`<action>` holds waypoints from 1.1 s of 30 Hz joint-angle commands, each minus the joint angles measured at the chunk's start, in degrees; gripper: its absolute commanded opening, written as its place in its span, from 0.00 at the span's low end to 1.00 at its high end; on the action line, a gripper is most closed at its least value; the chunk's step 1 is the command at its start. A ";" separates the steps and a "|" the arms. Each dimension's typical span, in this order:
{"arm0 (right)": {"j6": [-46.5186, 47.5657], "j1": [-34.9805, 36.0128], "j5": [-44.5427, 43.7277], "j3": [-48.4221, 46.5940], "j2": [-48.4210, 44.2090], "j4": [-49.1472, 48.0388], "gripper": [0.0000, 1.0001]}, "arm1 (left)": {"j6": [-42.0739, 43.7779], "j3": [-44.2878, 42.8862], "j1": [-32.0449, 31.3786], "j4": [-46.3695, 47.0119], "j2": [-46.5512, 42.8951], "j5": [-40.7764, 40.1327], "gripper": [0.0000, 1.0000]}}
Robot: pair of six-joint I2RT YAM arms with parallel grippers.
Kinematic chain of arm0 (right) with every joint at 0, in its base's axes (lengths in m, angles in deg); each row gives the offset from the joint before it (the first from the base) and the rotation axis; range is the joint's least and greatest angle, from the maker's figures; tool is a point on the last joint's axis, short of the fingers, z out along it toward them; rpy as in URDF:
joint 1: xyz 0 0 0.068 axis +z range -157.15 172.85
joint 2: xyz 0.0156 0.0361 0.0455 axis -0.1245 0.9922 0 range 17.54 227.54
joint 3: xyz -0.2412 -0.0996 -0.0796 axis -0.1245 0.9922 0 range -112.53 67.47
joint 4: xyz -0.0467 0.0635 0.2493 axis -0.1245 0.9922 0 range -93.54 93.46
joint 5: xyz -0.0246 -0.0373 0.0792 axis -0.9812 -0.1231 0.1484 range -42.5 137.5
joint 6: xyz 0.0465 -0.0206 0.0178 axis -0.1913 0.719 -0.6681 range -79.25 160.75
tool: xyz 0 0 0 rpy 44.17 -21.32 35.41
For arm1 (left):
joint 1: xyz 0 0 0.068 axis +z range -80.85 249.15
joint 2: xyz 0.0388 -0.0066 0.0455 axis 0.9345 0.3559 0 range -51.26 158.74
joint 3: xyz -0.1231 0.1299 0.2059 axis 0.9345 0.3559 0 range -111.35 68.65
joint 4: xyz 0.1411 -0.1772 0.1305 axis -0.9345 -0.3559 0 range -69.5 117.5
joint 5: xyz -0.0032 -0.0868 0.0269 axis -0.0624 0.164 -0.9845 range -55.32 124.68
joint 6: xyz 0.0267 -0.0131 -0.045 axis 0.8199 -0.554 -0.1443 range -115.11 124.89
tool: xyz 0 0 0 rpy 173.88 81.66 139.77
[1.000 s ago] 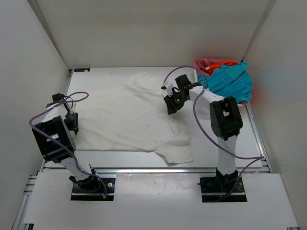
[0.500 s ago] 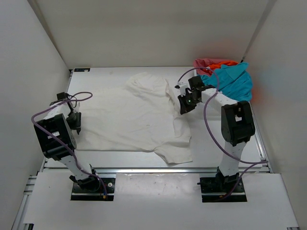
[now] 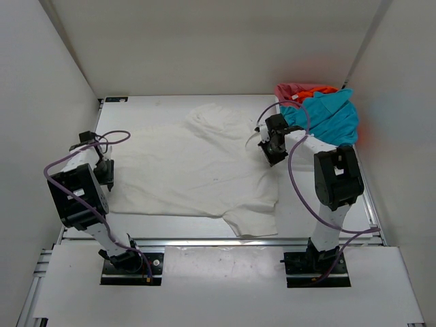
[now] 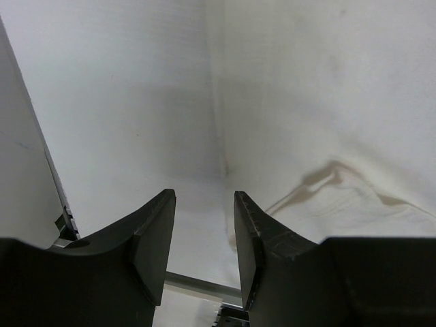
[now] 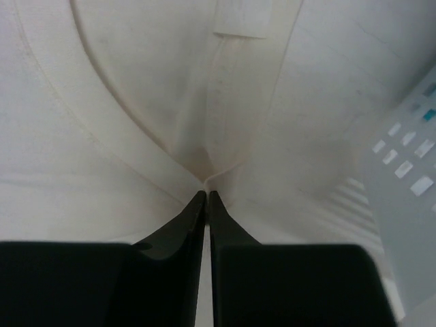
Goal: Fold and stack the t-shirts
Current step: Flatten out the tshirt
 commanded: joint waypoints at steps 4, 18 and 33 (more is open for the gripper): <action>2.33 0.75 1.68 -8.05 -0.41 9.50 0.31 | 0.93 -2.40 -1.12 -0.32 -2.42 -0.98 0.51; -0.21 5.24 3.78 -8.08 -7.78 3.53 0.60 | -5.21 -17.96 -10.34 6.69 9.26 -3.07 0.51; 1.72 2.42 9.43 -10.26 -5.86 8.27 0.54 | -7.95 -34.54 -7.90 4.02 30.00 6.58 0.48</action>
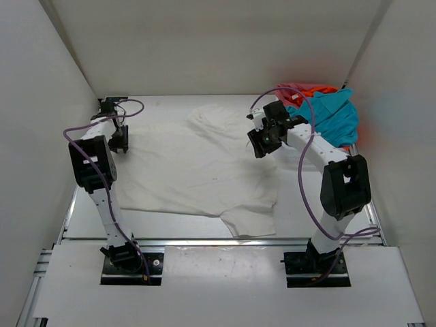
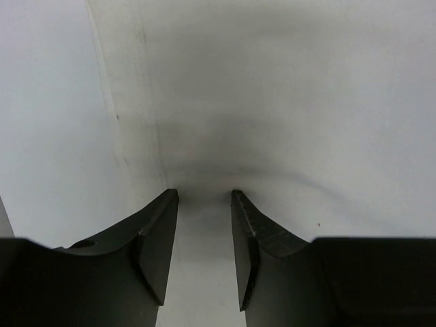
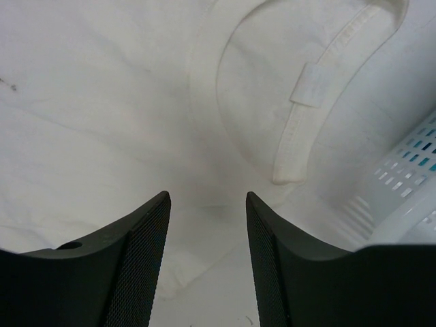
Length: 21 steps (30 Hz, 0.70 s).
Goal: Fold and stack the t-shirts
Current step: Flatten out the tshirt
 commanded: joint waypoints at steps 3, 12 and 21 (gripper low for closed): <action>-0.80 -1.87 0.33 -7.35 3.48 3.38 0.54 | 1.02 -14.44 2.45 -9.84 11.62 4.07 0.45; -3.26 -0.73 -0.73 -12.45 7.09 4.70 0.58 | 2.86 -33.80 2.71 -9.25 23.07 -8.23 0.49; -1.95 0.85 -1.69 -15.89 9.03 4.89 0.61 | 2.08 -33.83 2.54 -8.45 18.35 -2.46 0.62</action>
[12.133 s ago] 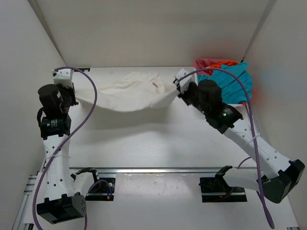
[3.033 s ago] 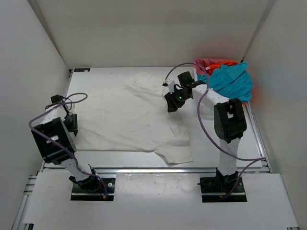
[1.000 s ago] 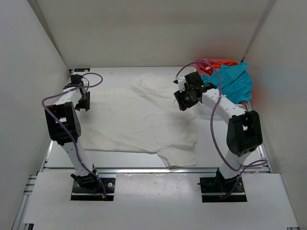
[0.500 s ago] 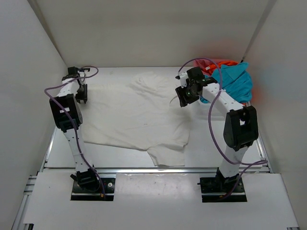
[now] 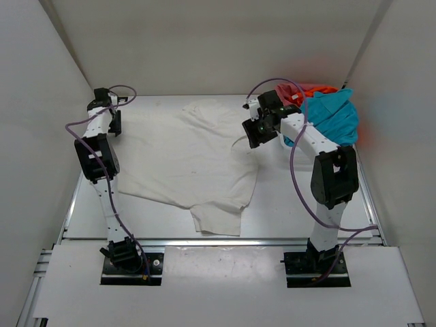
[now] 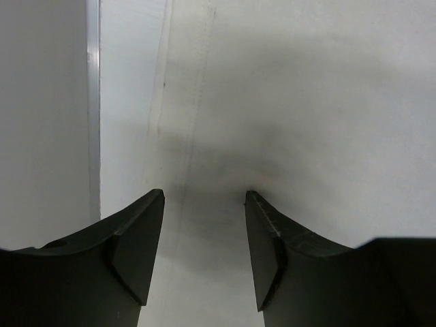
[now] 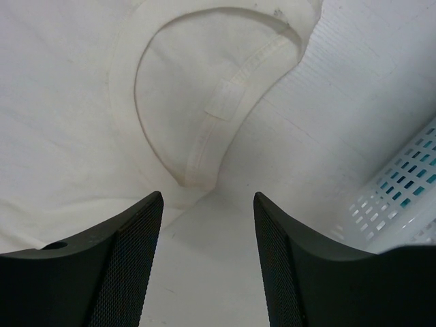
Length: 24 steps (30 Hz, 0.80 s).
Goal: Fold and stack the t-shirts
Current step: Flatten out the tshirt
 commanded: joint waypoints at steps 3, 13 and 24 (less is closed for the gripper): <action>-0.33 1.93 0.05 3.51 -4.36 -0.12 0.61 | -0.41 9.50 -0.09 -0.65 -10.99 4.11 0.64; 2.92 7.29 5.76 25.49 -23.00 3.63 0.58 | 3.20 43.34 -3.35 5.95 -36.94 6.13 0.69; 1.44 15.99 4.10 40.34 -26.43 3.58 0.54 | 2.05 56.29 -1.85 9.81 -42.76 5.26 0.68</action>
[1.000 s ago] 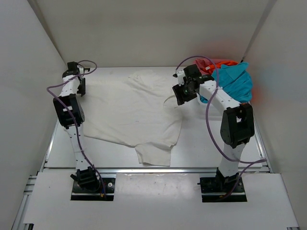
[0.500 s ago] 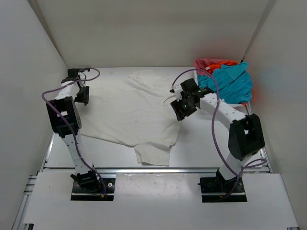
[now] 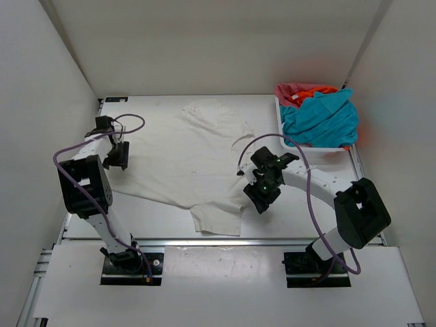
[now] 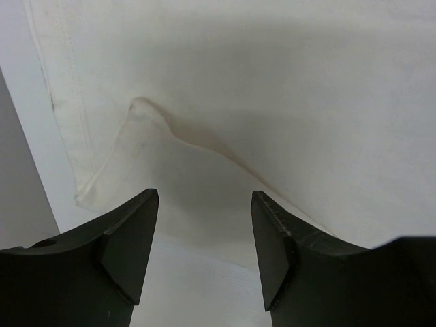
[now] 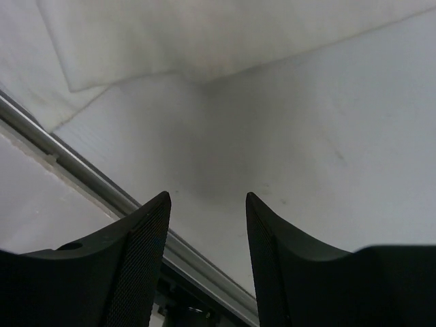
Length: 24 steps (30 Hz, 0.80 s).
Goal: Fold and stack the t-shirts
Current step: Flatten out the tshirt
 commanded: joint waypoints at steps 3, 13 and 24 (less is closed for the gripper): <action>-7.33 2.21 -0.35 4.57 -1.91 -6.34 0.53 | -0.71 -0.94 -0.74 3.19 -0.83 -0.65 0.68; -27.28 1.23 0.08 7.56 0.30 -11.45 0.52 | -13.70 -1.47 5.15 10.48 -0.03 4.10 0.68; -31.08 9.14 -4.57 11.25 -4.80 -15.50 0.55 | -13.54 -0.23 7.44 11.90 1.37 4.35 0.69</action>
